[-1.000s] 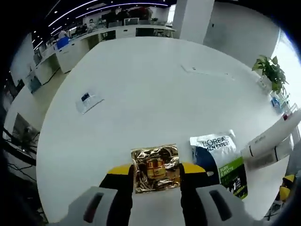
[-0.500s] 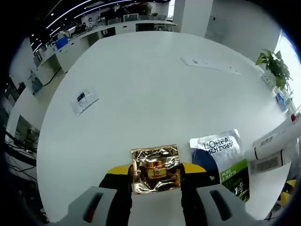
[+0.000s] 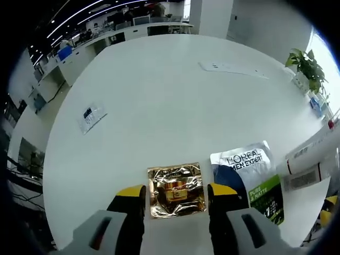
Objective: Arrange the skincare products in the storage area until every visible bottle or jar stands upright without overlapping.
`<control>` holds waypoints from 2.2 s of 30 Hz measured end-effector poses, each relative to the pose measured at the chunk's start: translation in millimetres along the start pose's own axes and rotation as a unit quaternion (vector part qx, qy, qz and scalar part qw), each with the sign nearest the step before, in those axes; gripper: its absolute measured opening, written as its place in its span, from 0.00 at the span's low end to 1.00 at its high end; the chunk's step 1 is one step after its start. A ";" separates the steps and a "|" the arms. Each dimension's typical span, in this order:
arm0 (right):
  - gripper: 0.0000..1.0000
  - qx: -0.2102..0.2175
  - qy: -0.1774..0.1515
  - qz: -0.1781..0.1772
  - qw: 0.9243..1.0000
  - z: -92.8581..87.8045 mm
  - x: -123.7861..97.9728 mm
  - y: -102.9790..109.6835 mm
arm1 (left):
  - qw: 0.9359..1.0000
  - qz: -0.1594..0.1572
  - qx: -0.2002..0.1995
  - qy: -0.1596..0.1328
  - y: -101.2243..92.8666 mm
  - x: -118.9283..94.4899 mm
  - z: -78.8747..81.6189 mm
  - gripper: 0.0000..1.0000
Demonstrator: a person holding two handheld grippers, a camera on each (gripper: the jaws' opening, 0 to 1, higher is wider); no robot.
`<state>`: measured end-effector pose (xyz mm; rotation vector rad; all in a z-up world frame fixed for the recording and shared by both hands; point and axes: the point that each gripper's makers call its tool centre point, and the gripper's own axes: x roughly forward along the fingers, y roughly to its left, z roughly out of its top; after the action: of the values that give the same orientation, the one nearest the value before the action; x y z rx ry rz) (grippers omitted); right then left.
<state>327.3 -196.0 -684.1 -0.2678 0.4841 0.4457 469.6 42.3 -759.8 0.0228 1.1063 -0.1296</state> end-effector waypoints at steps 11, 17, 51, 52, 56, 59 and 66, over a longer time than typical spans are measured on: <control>0.11 -0.004 -0.002 0.001 1.000 1.0 -1.4 0.8 | 0.999 -0.004 -0.011 -0.034 2.3 -18.1 11.5 0.50; 0.11 -0.012 -0.006 0.012 1.000 6.5 2.2 8.6 | 0.996 -0.020 -0.017 -0.081 8.0 -40.8 17.5 0.50; 0.11 -0.025 0.044 -0.023 0.998 9.2 19.2 14.2 | 0.970 -0.068 0.217 -0.081 156.6 -3.1 108.3 0.54; 0.11 -0.027 0.045 -0.026 0.998 9.5 18.3 13.6 | 0.971 -0.067 0.217 -0.078 158.3 -0.3 110.5 0.53; 0.11 -0.028 0.054 -0.028 0.998 7.3 16.5 12.3 | 0.969 -0.068 0.231 -0.053 164.4 15.8 112.7 0.52; 0.11 -0.025 0.063 -0.032 0.997 3.7 16.0 9.3 | 0.966 -0.070 0.246 -0.023 170.8 32.0 110.8 0.52; 0.11 -0.025 0.071 -0.039 0.996 3.1 16.1 2.7 | 0.963 -0.074 0.261 0.002 172.2 48.8 120.1 0.52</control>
<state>340.0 -186.9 -689.9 -0.3676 0.5993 0.3643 618.0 198.7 -757.4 0.4129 1.0520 -0.5541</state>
